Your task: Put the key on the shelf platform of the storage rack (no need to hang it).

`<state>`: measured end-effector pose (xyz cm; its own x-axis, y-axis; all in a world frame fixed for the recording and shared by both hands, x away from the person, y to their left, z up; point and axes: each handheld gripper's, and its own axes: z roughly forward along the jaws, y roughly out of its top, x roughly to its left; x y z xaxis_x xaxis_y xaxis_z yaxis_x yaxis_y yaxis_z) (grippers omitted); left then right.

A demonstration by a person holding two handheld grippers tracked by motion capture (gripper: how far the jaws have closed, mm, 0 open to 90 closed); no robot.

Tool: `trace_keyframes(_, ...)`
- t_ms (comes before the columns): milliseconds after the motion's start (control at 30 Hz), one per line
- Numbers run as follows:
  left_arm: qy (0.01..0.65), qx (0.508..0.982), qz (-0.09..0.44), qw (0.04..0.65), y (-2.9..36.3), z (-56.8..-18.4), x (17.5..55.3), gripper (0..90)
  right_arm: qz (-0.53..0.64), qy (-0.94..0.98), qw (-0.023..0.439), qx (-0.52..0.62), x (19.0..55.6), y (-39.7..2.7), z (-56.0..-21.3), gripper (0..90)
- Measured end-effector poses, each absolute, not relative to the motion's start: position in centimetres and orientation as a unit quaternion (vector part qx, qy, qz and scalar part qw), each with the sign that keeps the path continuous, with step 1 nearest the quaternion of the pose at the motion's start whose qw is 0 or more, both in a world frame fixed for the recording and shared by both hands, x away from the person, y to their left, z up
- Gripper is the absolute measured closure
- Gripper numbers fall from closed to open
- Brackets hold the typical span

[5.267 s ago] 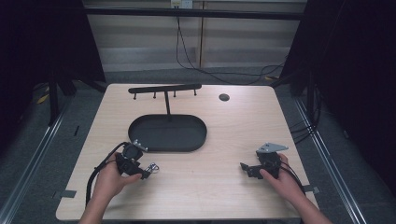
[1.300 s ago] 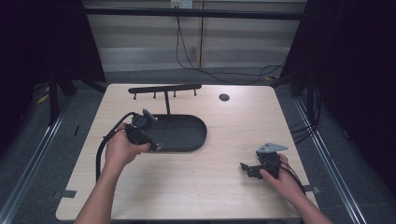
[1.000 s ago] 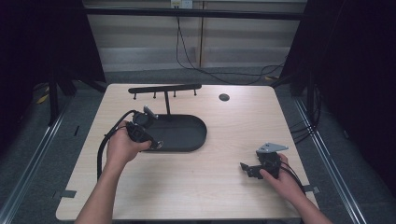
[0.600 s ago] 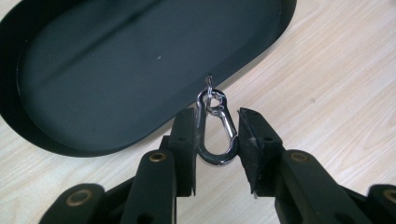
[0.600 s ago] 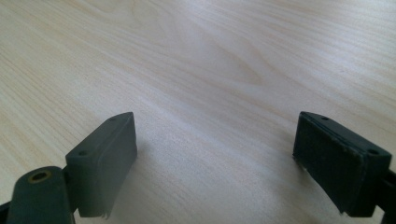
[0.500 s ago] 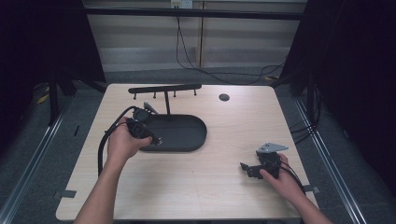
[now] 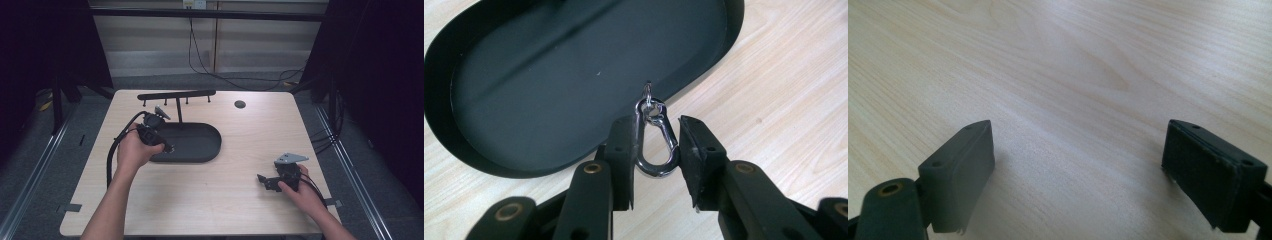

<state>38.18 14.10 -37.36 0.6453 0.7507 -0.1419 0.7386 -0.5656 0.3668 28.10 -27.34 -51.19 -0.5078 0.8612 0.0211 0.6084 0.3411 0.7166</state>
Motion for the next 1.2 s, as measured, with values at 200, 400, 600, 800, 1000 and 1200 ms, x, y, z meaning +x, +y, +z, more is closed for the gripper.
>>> trace_keyframes(200,0.428,0.881,0.017,0.202,14.1,-37.6,38.6,68.1,0.343,0.798,0.185,0.460,28.1,-27.3,-51.2,12.9)
trace_keyframes(400,0.431,0.880,0.020,0.200,14.1,-37.5,39.0,68.1,0.343,0.798,0.184,0.461,28.1,-27.3,-51.2,12.9)
trace_keyframes(600,0.439,0.875,0.022,0.204,14.2,-37.7,39.4,68.1,0.343,0.798,0.185,0.461,28.1,-27.3,-51.2,12.9)
trace_keyframes(800,0.441,0.874,0.023,0.205,14.1,-38.1,39.7,68.1,0.343,0.798,0.184,0.461,28.1,-27.3,-51.2,12.9)
trace_keyframes(1000,0.445,0.871,0.029,0.206,14.1,-38.4,40.1,68.1,0.343,0.798,0.184,0.461,28.1,-27.3,-51.2,12.9)
trace_keyframes(1200,0.448,0.870,0.029,0.205,14.1,-38.8,40.4,68.1,0.343,0.798,0.184,0.461,28.1,-27.3,-51.2,12.9)
